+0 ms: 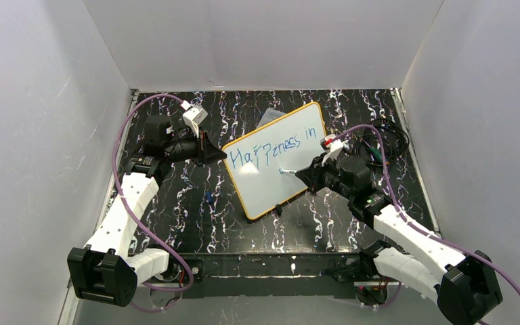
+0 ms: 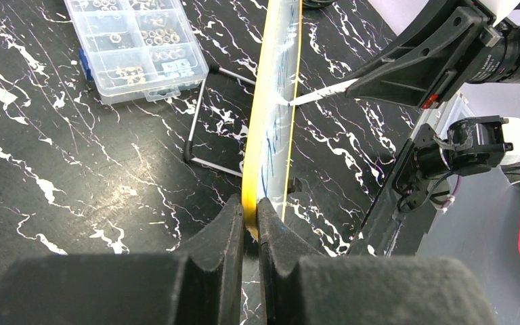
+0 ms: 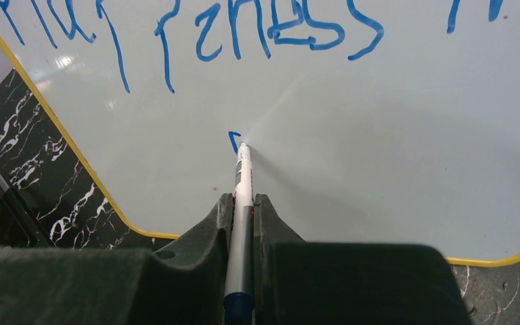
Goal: Write a sentence on the whiteboard
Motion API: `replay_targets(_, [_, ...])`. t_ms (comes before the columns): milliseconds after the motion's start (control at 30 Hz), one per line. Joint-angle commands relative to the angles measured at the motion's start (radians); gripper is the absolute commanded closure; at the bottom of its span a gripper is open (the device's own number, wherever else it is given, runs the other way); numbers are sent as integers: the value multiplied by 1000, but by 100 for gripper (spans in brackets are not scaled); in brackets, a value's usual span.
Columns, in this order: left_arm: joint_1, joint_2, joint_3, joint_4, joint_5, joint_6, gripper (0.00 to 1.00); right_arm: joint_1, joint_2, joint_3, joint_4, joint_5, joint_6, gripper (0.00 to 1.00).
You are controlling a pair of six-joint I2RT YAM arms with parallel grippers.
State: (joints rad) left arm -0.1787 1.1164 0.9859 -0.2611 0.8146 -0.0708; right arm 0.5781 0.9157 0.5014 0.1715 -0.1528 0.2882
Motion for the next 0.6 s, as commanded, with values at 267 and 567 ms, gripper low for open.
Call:
replay_targets(267, [-7, -19, -3, 14, 46, 25, 100, -1, 24, 57, 110, 42, -14, 99])
replay_targets(567, [-7, -18, -3, 16, 48, 23, 100, 0, -30, 10, -8, 59, -7, 99])
